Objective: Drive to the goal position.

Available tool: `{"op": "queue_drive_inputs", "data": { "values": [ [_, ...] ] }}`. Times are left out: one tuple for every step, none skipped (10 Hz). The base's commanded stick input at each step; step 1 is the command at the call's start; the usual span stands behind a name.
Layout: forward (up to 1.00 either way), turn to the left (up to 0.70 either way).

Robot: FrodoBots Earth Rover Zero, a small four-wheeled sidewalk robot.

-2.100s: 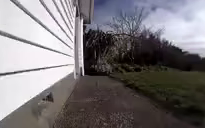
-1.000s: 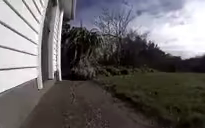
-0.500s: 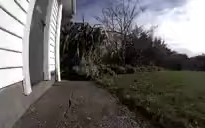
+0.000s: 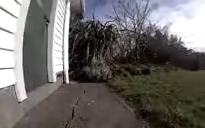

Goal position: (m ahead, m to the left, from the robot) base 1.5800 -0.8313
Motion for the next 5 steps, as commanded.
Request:
{"op": "queue_drive_inputs", "data": {
  "values": [
    [0.0, 0.7],
    [0.0, 0.7],
    [0.0, 0.7],
    [0.0, 0.7],
    [0.0, 0.7]
  ]
}}
